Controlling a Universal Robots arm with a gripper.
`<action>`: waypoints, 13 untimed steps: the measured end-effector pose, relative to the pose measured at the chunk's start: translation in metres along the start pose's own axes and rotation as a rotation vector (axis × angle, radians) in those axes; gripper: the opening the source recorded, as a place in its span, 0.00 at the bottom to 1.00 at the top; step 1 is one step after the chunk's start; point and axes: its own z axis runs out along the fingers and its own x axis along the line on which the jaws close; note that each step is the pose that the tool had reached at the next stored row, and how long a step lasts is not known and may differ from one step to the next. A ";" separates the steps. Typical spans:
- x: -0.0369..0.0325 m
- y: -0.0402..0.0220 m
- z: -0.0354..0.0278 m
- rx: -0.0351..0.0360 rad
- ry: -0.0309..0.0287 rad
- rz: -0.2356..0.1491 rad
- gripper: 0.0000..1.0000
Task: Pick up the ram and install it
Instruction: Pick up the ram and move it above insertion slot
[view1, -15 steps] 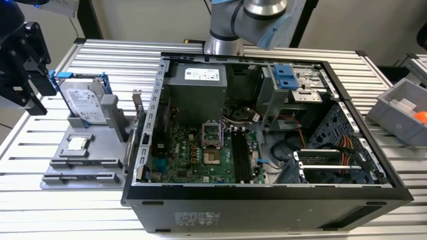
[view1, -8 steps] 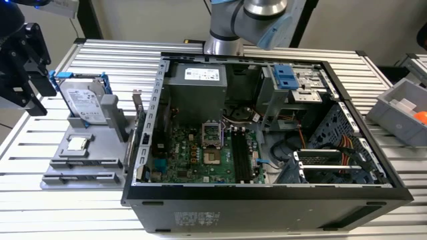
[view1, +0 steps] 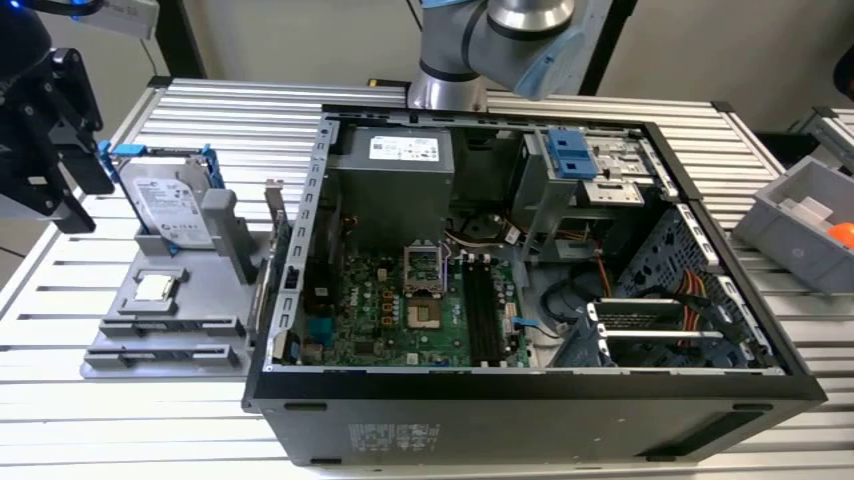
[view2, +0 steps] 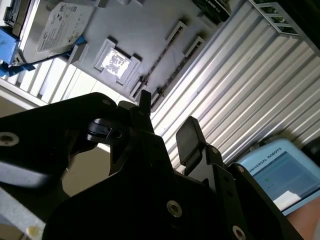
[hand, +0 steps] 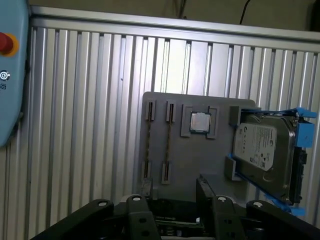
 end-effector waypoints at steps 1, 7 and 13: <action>0.0000 0.0000 0.0003 0.0000 0.0000 0.000 1.00; 0.0000 0.0000 0.0018 0.0000 0.0002 0.000 1.00; 0.0001 0.0000 0.0032 0.0000 0.0006 0.000 1.00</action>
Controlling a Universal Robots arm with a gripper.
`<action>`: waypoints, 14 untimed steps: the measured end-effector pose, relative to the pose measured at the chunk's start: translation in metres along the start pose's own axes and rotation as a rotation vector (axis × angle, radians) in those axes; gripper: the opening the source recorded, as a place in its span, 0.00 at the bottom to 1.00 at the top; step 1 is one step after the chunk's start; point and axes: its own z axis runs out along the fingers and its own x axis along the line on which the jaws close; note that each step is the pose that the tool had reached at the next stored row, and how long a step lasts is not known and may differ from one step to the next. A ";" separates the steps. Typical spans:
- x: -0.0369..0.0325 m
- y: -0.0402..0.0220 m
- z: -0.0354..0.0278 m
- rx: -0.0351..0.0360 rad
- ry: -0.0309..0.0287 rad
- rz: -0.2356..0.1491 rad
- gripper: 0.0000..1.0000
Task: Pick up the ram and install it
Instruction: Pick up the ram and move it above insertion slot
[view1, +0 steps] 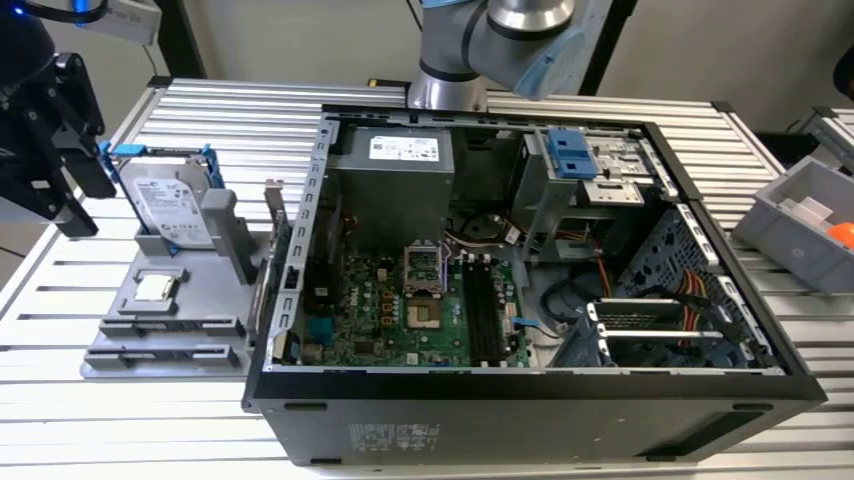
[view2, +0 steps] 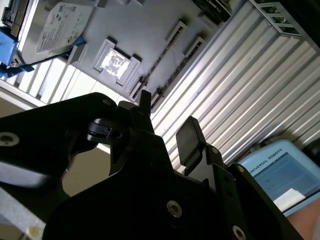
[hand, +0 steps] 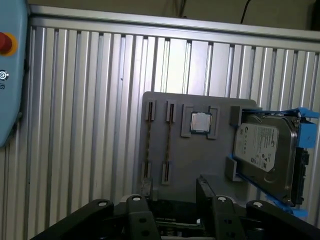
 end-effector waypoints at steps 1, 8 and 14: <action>0.0000 0.0000 0.0002 0.0000 0.0001 0.000 1.00; 0.0000 0.0000 0.0021 0.0000 0.0011 0.000 1.00; 0.0001 0.0000 0.0037 -0.0002 0.0023 0.000 1.00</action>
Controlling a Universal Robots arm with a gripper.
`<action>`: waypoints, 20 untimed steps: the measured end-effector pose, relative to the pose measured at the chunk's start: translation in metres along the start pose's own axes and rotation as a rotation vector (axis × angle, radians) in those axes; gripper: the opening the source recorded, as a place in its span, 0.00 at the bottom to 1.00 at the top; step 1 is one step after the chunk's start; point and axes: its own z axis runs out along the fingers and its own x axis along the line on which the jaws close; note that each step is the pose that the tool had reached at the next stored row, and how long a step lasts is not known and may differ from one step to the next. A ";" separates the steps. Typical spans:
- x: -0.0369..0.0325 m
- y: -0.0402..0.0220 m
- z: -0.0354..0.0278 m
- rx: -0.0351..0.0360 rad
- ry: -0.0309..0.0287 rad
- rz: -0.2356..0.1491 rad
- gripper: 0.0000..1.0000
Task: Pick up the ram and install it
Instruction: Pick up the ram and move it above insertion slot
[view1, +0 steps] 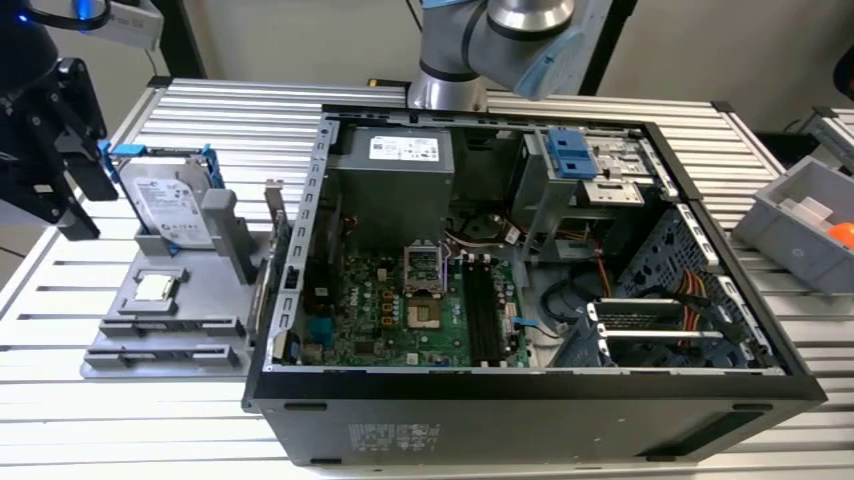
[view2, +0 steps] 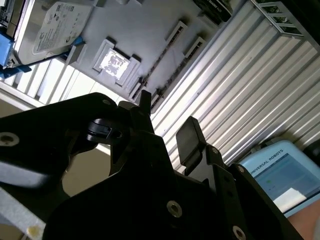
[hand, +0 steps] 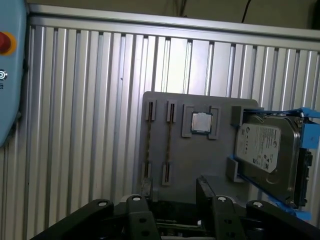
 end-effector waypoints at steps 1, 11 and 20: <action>0.0000 0.0000 0.0003 0.0001 0.0001 0.000 1.00; 0.0000 0.0000 0.0029 0.0000 0.0014 0.000 1.00; 0.0001 0.0000 0.0051 -0.0001 0.0021 0.000 1.00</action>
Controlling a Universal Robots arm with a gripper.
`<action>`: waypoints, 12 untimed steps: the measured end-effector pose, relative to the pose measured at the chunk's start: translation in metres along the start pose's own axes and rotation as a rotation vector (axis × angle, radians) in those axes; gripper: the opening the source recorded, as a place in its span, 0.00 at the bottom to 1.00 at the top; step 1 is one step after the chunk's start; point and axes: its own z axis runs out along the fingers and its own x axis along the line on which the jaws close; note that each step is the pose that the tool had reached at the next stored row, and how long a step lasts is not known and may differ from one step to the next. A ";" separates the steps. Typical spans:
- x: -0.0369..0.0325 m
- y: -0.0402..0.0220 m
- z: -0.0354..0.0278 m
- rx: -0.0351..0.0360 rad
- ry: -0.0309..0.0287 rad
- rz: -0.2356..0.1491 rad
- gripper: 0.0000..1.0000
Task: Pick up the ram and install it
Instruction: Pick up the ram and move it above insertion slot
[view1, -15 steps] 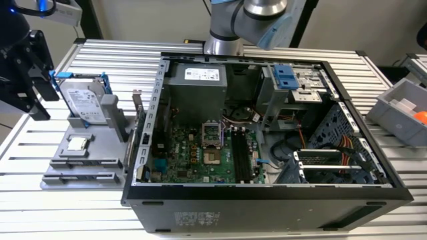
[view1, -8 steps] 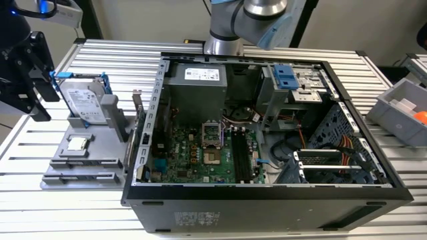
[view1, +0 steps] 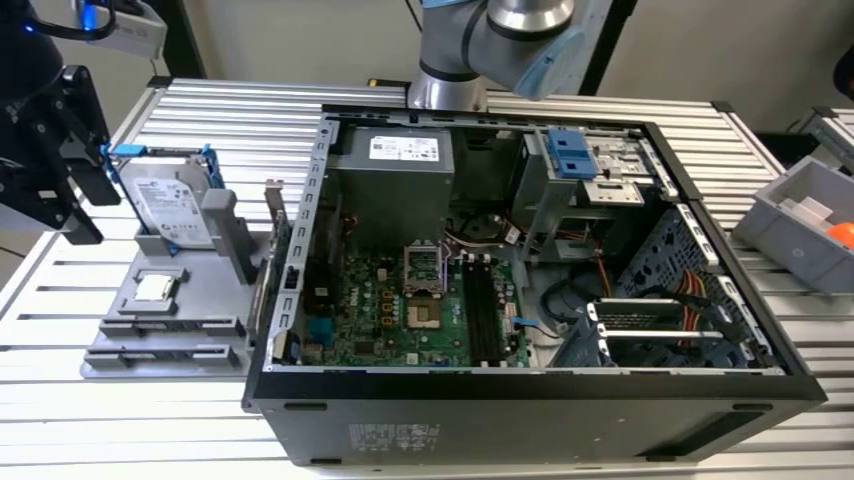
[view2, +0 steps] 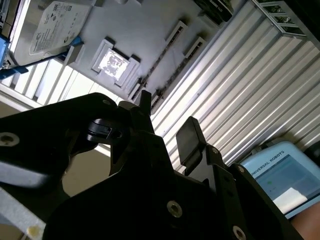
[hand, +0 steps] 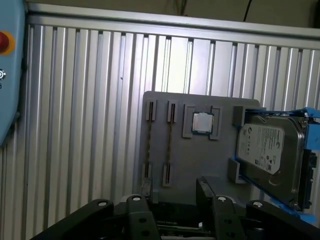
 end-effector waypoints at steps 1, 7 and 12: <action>0.0000 0.0000 0.0002 -0.0002 0.0002 0.000 1.00; 0.0000 0.0000 0.0017 -0.0002 0.0009 0.000 1.00; 0.0000 0.0000 0.0031 0.0000 0.0016 0.000 1.00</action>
